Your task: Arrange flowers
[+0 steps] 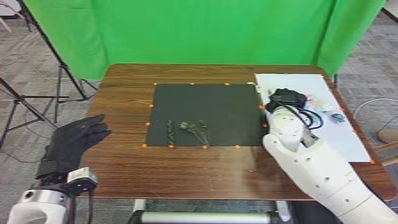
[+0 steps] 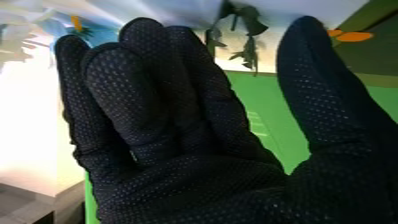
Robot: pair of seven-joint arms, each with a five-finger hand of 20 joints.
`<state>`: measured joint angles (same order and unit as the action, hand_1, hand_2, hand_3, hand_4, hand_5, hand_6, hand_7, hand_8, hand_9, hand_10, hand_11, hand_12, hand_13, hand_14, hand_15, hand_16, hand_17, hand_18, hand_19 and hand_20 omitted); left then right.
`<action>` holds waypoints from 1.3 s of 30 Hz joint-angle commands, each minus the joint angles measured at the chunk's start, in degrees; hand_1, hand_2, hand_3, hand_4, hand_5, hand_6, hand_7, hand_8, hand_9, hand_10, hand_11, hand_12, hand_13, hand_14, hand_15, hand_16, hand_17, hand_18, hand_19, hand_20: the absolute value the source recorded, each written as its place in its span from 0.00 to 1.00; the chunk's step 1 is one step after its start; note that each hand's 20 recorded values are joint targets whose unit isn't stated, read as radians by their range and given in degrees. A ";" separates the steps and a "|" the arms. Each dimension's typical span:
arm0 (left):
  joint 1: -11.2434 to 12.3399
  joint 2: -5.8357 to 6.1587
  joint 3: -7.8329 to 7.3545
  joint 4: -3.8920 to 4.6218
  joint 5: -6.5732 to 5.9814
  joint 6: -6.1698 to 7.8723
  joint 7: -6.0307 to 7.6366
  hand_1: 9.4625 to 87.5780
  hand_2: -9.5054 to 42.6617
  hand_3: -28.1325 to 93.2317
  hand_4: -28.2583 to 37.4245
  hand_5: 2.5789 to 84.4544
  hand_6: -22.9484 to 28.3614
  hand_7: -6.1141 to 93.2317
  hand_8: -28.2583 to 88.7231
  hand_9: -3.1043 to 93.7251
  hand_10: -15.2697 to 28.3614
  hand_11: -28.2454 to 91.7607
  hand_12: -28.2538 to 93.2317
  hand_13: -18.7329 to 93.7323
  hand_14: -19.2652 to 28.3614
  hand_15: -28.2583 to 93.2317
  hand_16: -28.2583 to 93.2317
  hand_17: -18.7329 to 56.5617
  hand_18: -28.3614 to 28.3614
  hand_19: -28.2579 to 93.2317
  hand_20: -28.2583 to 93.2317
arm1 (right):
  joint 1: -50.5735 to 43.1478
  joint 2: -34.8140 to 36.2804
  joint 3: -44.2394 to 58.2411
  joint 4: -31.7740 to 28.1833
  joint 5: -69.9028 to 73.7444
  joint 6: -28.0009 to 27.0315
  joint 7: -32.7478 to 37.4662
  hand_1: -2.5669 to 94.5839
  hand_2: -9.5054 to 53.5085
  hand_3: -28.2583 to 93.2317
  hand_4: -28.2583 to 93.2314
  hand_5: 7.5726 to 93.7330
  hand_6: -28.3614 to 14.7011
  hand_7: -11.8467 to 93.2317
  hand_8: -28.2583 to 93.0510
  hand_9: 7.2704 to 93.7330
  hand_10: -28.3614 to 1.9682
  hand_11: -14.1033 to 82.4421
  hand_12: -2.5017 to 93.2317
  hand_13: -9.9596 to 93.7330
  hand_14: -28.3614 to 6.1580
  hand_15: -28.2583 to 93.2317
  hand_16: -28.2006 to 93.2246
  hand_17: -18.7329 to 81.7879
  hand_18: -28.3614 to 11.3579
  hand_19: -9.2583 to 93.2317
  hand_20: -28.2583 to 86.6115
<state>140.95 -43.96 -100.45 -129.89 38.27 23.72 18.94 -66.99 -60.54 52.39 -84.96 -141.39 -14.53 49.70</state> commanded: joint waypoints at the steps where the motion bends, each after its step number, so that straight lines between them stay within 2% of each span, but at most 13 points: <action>1: 0.07 -0.30 0.00 0.17 0.22 -0.79 -0.35 0.24 0.36 0.89 0.22 0.55 0.73 0.21 0.17 0.45 0.87 0.56 0.31 0.44 1.00 0.74 0.12 0.14 0.88 0.72 0.37 | -1.23 -1.36 0.19 1.88 -0.83 -1.57 0.35 0.39 0.09 0.84 0.02 0.72 0.48 0.33 0.14 0.72 0.28 0.63 0.25 0.73 0.37 0.82 0.38 0.50 0.00 0.88 0.13; 5: -0.08 -0.12 0.08 0.25 0.21 -0.92 -0.33 0.24 0.36 0.89 0.22 0.55 0.73 0.21 0.17 0.45 0.87 0.56 0.31 0.44 1.00 0.74 0.12 0.14 0.88 0.72 0.37 | -1.48 -1.79 0.46 2.83 -0.69 -1.37 0.85 0.43 0.06 0.85 0.02 0.74 0.51 0.34 0.14 0.75 0.33 0.64 0.26 0.75 0.41 0.81 0.39 0.50 0.00 0.89 0.14; 9: -0.74 0.00 0.34 0.38 0.35 -1.09 -0.49 0.24 0.36 0.89 0.22 0.55 0.73 0.21 0.17 0.45 0.87 0.56 0.31 0.44 1.00 0.74 0.12 0.14 0.88 0.72 0.37 | -1.30 -2.04 0.66 4.18 -0.54 -1.32 1.51 0.47 0.03 0.83 0.00 0.76 0.52 0.36 0.26 0.79 0.40 0.64 0.26 0.78 0.45 0.79 0.40 0.50 0.00 0.89 0.17; 11: -0.61 0.20 0.34 0.37 0.12 -0.84 -0.03 0.24 0.36 0.89 0.22 0.55 0.73 0.21 0.17 0.45 0.87 0.56 0.31 0.44 1.00 0.74 0.12 0.14 0.88 0.72 0.37 | -1.16 -2.16 0.78 4.60 -0.65 -1.01 1.43 0.50 0.01 0.82 0.00 0.78 0.53 0.37 0.28 0.80 0.43 0.64 0.27 0.79 0.47 0.79 0.41 0.50 0.00 0.89 0.18; 16: -0.40 -0.04 0.25 0.40 0.12 -0.82 0.00 0.24 0.36 0.89 0.22 0.55 0.73 0.21 0.17 0.45 0.87 0.56 0.31 0.44 1.00 0.74 0.12 0.14 0.88 0.72 0.37 | -1.25 -2.13 0.98 4.96 -0.66 -0.30 1.51 0.57 0.00 0.81 0.00 0.83 0.57 0.39 0.29 0.86 0.53 0.61 0.30 0.83 0.53 0.78 0.42 0.50 0.01 0.90 0.20; 22: -0.05 -0.35 0.23 0.26 0.07 -0.77 -0.08 0.24 0.36 0.89 0.22 0.55 0.73 0.21 0.17 0.45 0.87 0.56 0.31 0.44 1.00 0.74 0.12 0.14 0.88 0.72 0.37 | -1.93 -1.94 1.60 4.25 0.95 0.61 1.15 0.58 0.01 0.83 0.00 0.85 0.59 0.40 0.32 0.90 0.56 0.61 0.31 0.85 0.55 0.77 0.43 0.50 0.05 0.91 0.22; 28: 0.29 -0.64 0.13 0.13 0.10 -0.68 -0.26 0.24 0.37 0.89 0.22 0.55 0.73 0.21 0.17 0.45 0.87 0.56 0.31 0.44 1.00 0.74 0.12 0.14 0.88 0.72 0.37 | -2.31 -0.65 1.55 3.59 0.52 4.77 0.46 0.57 0.01 0.85 0.00 0.86 0.59 0.39 0.35 0.91 0.56 0.62 0.31 0.86 0.57 0.78 0.44 0.49 0.09 0.92 0.24; 29: 0.69 -0.54 0.05 0.00 -0.14 -0.40 0.19 0.24 0.37 0.89 0.22 0.55 0.73 0.21 0.17 0.45 0.87 0.56 0.31 0.44 1.00 0.74 0.12 0.14 0.88 0.72 0.37 | -2.08 -0.46 1.47 3.54 0.44 5.22 0.13 0.57 0.01 0.85 0.00 0.86 0.59 0.40 0.36 0.91 0.56 0.62 0.31 0.86 0.57 0.78 0.44 0.49 0.10 0.92 0.24; 30: 0.65 -0.80 -0.09 0.00 0.22 -0.76 -0.38 0.24 0.37 0.89 0.22 0.55 0.73 0.21 0.17 0.45 0.87 0.56 0.31 0.44 1.00 0.74 0.12 0.14 0.88 0.72 0.37 | -2.29 -0.01 1.55 3.03 0.89 5.74 0.55 0.57 0.01 0.85 0.00 0.86 0.59 0.39 0.36 0.91 0.56 0.63 0.31 0.86 0.58 0.78 0.44 0.49 0.10 0.93 0.25; 38: 2.23 -1.12 -0.65 -0.53 0.03 -0.24 -0.30 0.24 0.37 0.89 0.22 0.55 0.73 0.21 0.17 0.45 0.87 0.56 0.31 0.44 1.00 0.74 0.12 0.14 0.88 0.72 0.37 | 0.06 2.52 0.69 0.11 1.42 9.58 1.06 0.56 0.01 0.87 0.00 0.87 0.58 0.39 0.37 0.92 0.56 0.64 0.31 0.87 0.58 0.79 0.45 0.50 0.11 0.93 0.25; 39: 2.34 -0.87 -0.69 -0.54 -0.04 -0.14 0.10 0.24 0.37 0.89 0.22 0.55 0.73 0.21 0.17 0.45 0.87 0.56 0.31 0.44 1.00 0.74 0.12 0.14 0.88 0.72 0.37 | 0.60 2.94 0.55 -0.26 1.37 10.01 0.85 0.56 0.00 0.87 0.00 0.88 0.58 0.39 0.37 0.92 0.56 0.64 0.30 0.87 0.58 0.79 0.45 0.50 0.11 0.93 0.25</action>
<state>141.34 -44.34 -100.65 -129.76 38.29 23.37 18.89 -67.67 -59.99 53.75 -83.44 -139.96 -6.58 50.37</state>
